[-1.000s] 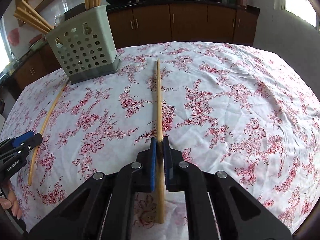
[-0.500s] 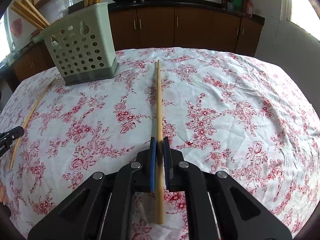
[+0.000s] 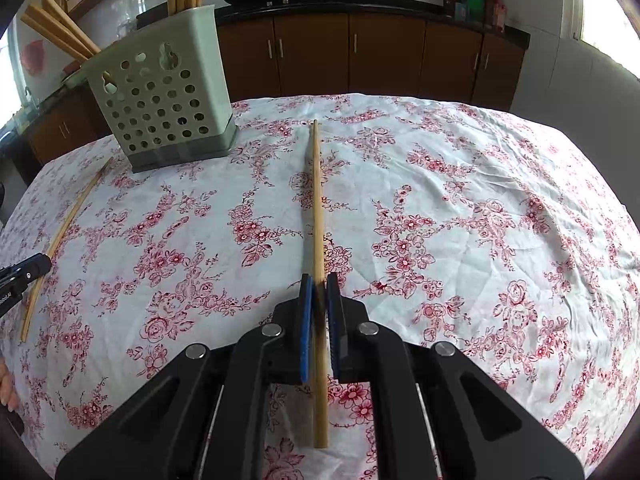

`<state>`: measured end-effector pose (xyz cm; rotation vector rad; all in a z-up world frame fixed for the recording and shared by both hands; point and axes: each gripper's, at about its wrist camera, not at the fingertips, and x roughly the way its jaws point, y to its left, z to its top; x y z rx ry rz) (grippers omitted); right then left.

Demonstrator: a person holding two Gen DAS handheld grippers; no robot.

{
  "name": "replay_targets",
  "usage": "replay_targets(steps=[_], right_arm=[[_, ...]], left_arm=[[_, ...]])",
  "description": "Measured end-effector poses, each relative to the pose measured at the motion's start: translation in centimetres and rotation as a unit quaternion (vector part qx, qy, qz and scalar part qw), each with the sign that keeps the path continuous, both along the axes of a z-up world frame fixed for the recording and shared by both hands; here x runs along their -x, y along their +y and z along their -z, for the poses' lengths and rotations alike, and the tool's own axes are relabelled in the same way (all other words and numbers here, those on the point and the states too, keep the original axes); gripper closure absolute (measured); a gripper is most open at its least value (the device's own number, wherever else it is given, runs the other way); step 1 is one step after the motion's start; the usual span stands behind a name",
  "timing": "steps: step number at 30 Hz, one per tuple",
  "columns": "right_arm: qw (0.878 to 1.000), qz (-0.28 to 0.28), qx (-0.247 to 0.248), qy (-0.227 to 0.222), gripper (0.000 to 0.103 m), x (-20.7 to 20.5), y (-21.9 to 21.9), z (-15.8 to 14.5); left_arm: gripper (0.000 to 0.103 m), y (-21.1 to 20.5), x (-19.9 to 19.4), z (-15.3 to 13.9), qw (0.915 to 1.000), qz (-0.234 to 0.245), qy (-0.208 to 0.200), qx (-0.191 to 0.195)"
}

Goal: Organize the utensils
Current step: 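Close the right tool on a chopstick while the left tool grasps the last one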

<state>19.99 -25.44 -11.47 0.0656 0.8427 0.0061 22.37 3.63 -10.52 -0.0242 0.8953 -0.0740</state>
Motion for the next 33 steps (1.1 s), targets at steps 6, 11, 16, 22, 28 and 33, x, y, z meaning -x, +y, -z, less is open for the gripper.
replay_targets(steps=[6,11,16,22,28,33], right_arm=[[1.0,0.0,0.0,0.0,0.095,-0.01,-0.06,0.03],[1.0,0.0,0.001,0.0,0.094,0.0,-0.02,0.04],[1.0,0.0,0.0,0.0,0.094,0.03,-0.04,0.04],[1.0,0.0,-0.002,0.0,0.094,-0.03,-0.1,0.05],[1.0,0.0,-0.002,0.0,0.094,-0.05,-0.12,0.06],[1.0,0.001,-0.005,-0.001,0.094,0.02,-0.02,0.06]], left_arm=[[0.088,0.03,0.08,0.03,1.0,-0.002,0.0,0.004],[0.088,0.05,0.1,0.02,1.0,-0.003,0.0,0.007],[0.088,0.03,0.1,0.03,1.0,-0.003,0.0,0.008],[0.088,-0.04,0.12,0.03,1.0,-0.004,0.0,0.009],[0.088,0.03,0.11,0.03,1.0,-0.004,0.0,0.009],[0.087,-0.02,0.12,0.02,0.9999,-0.004,0.0,0.01]])
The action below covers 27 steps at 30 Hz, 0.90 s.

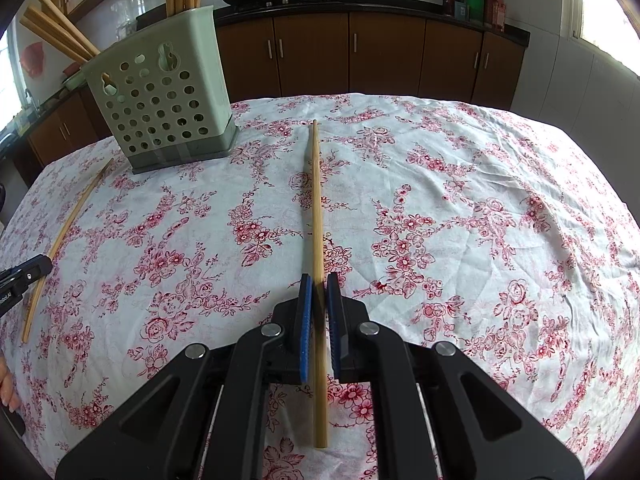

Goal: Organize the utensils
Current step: 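Close the right tool on a chopstick while the left tool grasps the last one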

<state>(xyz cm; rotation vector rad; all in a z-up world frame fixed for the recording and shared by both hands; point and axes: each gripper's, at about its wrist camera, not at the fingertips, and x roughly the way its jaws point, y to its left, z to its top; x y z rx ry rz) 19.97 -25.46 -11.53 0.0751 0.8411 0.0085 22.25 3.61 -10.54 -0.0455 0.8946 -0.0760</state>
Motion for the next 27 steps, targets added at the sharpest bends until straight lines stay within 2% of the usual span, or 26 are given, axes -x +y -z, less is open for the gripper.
replay_targets(steps=[27], right_arm=[[1.0,0.0,0.001,0.002,0.094,-0.1,-0.12,0.03]], left_arm=[[0.083,-0.41,-0.04,0.04,1.0,0.006,0.0,-0.002]])
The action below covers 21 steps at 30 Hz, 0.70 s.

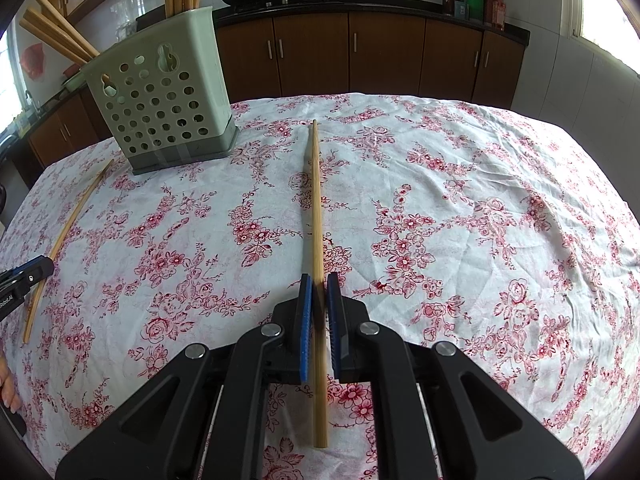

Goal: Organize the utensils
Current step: 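Close the right tool on a chopstick while the left tool grasps the last one, then lift both held chopsticks upright over the green holder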

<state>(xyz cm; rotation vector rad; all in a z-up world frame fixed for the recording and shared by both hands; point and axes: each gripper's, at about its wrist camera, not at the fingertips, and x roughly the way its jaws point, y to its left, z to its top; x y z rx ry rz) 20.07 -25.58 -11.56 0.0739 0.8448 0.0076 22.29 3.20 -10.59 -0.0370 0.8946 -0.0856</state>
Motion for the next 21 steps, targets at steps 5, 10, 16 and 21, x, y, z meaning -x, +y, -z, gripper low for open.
replay_targets(steps=[5,10,16,21], right_arm=[[1.0,-0.001,-0.002,0.0,0.094,0.2,-0.1,0.0],[1.0,-0.003,0.002,0.001,0.094,1.0,0.0,0.0],[1.0,-0.004,0.007,0.001,0.095,1.1,0.2,0.0],[0.999,-0.007,-0.002,-0.037,0.096,1.7,-0.1,-3.6]], left_arm=[[0.081,0.0,0.5,-0.1,0.9999,0.007,0.001,-0.013],[0.082,-0.2,2.1,0.0,0.9991,0.026,0.0,-0.034],[0.095,0.2,2.3,-0.1,0.9992,0.025,0.0,-0.031],[0.095,0.8,2.6,-1.9,0.9993,0.038,-0.005,-0.008]])
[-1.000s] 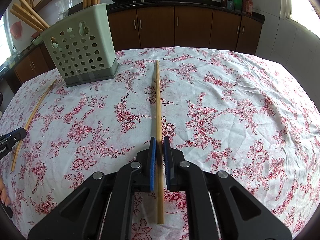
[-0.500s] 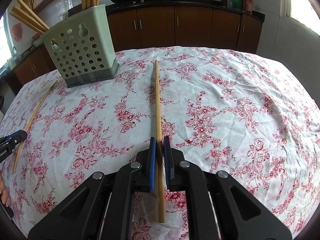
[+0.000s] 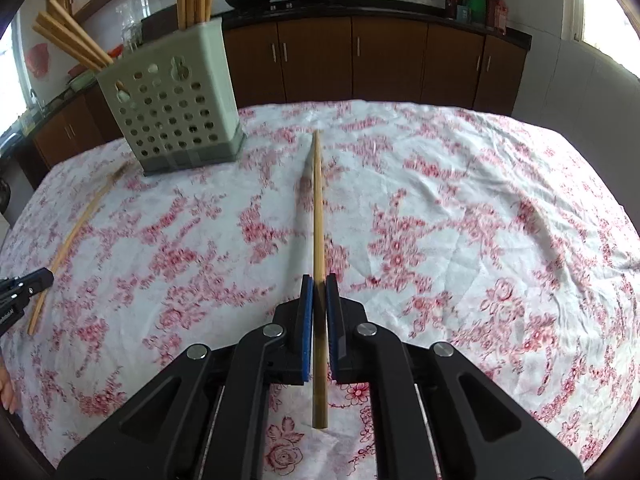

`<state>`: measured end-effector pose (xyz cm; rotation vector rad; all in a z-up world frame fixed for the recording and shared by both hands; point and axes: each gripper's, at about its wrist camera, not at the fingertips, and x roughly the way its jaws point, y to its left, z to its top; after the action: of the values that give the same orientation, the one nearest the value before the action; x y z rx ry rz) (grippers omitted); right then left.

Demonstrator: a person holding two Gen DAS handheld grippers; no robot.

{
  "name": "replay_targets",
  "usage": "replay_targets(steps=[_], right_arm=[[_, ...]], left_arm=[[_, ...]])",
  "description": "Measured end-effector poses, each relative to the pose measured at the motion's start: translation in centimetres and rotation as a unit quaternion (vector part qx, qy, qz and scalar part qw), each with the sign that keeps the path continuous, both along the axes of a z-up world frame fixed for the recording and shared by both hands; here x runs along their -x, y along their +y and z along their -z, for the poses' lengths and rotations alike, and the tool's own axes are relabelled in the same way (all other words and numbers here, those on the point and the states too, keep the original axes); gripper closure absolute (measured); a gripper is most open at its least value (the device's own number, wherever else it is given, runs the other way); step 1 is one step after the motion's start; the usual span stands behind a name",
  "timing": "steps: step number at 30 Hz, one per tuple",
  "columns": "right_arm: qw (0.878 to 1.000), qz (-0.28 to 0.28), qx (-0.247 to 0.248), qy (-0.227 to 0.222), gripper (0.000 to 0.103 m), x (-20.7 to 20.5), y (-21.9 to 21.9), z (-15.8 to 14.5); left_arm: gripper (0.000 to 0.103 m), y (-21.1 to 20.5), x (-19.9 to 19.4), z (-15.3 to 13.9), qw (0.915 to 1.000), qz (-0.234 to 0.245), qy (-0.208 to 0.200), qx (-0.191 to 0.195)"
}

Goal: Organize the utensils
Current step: 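Lift both held chopsticks upright over the green holder, then lower both chopsticks into the holder and open both tools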

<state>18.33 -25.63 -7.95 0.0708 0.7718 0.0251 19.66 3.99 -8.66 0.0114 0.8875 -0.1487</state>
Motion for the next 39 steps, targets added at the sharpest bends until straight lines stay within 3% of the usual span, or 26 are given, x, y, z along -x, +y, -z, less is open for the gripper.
replay_targets(steps=[6,11,17,21,27,31,35,39], right_arm=[[0.995,-0.002,0.003,-0.101,0.096,1.2,0.2,-6.6],[0.989,-0.005,-0.011,-0.149,0.096,1.6,0.3,-9.2],[0.984,-0.012,-0.026,-0.175,0.096,1.2,0.4,-11.1],[0.978,-0.034,-0.066,-0.197,0.096,1.5,0.2,-13.7],[0.957,-0.066,-0.12,-0.255,0.096,2.2,0.1,-19.4],[0.949,-0.069,-0.114,-0.287,0.096,1.4,0.9,-21.4],[0.947,-0.071,-0.108,-0.295,0.096,-0.3,2.2,-21.7],[0.951,-0.07,-0.097,-0.284,0.096,-2.4,3.1,-20.7]], left_arm=[[0.095,0.8,0.9,-7.2,0.9952,-0.006,-0.086,0.046],[0.095,1.2,0.6,-12.5,0.9864,-0.017,-0.147,0.071],[0.095,0.5,-0.1,-14.6,0.9838,-0.01,-0.167,0.063],[0.095,-0.9,0.3,-16.6,0.9802,0.016,-0.184,0.073],[0.095,-3.2,0.7,-21.9,0.9621,0.046,-0.246,0.109],[0.095,-4.9,0.3,-25.2,0.9471,0.042,-0.301,0.104],[0.095,-6.0,-1.9,-26.0,0.9426,0.028,-0.321,0.088],[0.095,-6.3,-4.4,-24.6,0.95,0.019,-0.301,0.082]])
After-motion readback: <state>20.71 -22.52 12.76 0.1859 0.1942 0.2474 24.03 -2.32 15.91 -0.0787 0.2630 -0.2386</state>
